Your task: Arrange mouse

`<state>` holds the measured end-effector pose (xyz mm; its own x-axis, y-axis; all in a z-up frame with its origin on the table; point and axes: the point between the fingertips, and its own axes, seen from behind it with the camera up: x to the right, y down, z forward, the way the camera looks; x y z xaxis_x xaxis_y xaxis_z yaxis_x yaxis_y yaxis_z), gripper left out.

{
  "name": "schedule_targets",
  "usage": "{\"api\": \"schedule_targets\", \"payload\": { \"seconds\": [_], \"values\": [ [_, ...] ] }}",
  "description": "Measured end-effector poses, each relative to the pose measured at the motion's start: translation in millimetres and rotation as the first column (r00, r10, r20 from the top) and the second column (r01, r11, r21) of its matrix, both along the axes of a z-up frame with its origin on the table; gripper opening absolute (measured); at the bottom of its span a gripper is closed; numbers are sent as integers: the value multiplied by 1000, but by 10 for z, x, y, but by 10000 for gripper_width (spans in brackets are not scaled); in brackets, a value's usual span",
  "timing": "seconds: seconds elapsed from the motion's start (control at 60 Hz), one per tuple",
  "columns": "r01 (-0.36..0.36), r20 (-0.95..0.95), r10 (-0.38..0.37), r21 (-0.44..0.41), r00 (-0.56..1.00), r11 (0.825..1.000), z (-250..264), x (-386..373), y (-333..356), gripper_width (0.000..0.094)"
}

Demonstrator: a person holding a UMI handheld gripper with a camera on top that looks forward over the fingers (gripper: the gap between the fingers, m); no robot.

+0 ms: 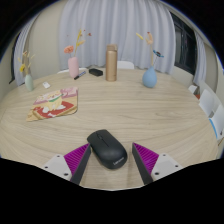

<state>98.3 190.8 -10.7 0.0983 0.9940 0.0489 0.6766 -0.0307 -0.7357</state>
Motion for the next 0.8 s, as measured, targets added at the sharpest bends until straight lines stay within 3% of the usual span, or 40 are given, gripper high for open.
{"api": "schedule_targets", "payload": {
  "seconds": [0.2, 0.267, 0.35, 0.533, 0.683, 0.8],
  "values": [
    [37, -6, -37, -13, 999, 999, -8, -320, 92, 848],
    [39, -4, -39, -32, 999, 999, -25, -373, 73, 762],
    [23, -7, -23, -24, 1000, 999, -25, -414, 49, 522],
    [18, 12, -18, 7, 1000, 1000, -31, -414, 46, 404],
    [61, 57, -61, -3, 997, 998, 23, -357, 72, 360],
    [73, 17, -72, -48, 997, 996, 514, -549, -88, 361]
  ]
}}
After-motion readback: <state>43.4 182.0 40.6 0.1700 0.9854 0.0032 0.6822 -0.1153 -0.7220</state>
